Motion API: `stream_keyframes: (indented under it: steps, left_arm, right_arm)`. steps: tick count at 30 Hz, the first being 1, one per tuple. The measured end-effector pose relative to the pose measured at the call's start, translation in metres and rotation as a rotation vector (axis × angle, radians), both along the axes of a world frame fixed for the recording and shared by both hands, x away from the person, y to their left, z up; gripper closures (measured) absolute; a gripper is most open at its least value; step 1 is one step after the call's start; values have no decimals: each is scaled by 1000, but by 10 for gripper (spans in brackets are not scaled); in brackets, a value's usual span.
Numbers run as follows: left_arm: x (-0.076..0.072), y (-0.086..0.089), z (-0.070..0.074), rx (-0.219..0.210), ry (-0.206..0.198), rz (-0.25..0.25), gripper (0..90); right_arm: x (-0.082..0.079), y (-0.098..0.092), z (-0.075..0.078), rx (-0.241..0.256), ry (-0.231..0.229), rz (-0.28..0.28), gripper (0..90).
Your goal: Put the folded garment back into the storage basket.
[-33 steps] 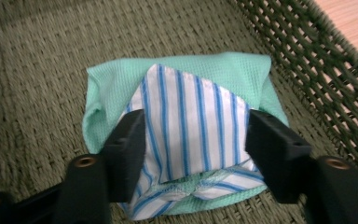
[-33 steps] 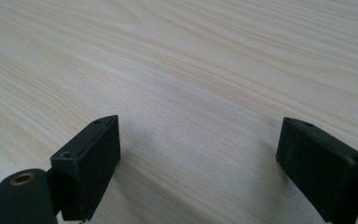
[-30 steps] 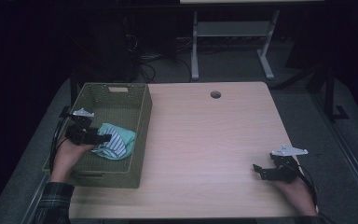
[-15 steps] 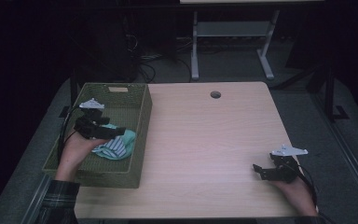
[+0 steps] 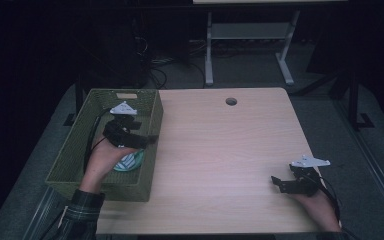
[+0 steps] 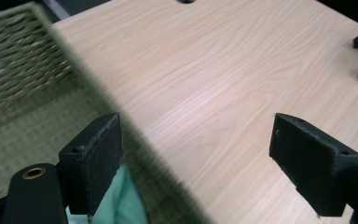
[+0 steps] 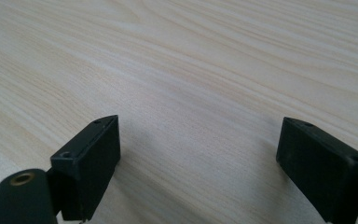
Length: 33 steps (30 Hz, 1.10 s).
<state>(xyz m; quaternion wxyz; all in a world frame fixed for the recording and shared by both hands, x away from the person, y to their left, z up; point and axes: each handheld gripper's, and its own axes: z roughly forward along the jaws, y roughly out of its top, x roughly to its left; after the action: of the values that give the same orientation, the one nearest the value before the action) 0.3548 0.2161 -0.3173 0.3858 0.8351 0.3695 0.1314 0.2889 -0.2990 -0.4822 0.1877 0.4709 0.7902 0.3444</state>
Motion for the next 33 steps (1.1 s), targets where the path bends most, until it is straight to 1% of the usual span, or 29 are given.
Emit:
stream_keyframes:
  steps: [3, 5, 9, 13, 14, 17, 19, 20, 24, 27, 31, 33]
  left_arm:
    - [-2, -15, -2, -8, -5, -31, 167]
    - [-4, -26, -5, -20, -1, -50, 167]
    - [-8, -48, -12, -30, -9, -95, 167]
    - [-12, -67, -19, -32, -13, -133, 167]
    - [-13, -71, -21, -33, -19, -139, 167]
    - [-14, -80, -28, -36, -18, -150, 167]
    - [-15, -87, -34, -25, -12, -158, 167]
    - [-16, -90, -38, -16, -13, -171, 167]
    - [-19, -102, -52, -19, -2, -192, 166]
    - [-21, -111, -63, -1, 2, -199, 166]
    - [-24, -118, -75, 12, 6, -214, 166]
    - [-25, -120, -80, 12, 5, -213, 166]
  right_arm:
    - [0, 0, 0, 0, 1, 0, 130]
    - [0, 0, 0, 0, 1, 1, 130]
    - [0, 0, 0, 0, 1, 1, 130]
    - [0, 0, 0, 0, 1, 1, 130]
    - [0, 0, 0, 0, 1, 1, 130]
    - [0, 0, 0, 0, 1, 1, 130]
    - [0, 0, 0, 0, 1, 1, 130]
    - [0, 0, 0, 0, 1, 1, 130]
    - [0, 0, 0, 1, 2, 2, 130]
    - [0, 0, 0, 0, 2, 3, 129]
    - [0, 0, 0, 0, 2, 4, 130]
    - [0, 0, 0, 0, 2, 5, 130]
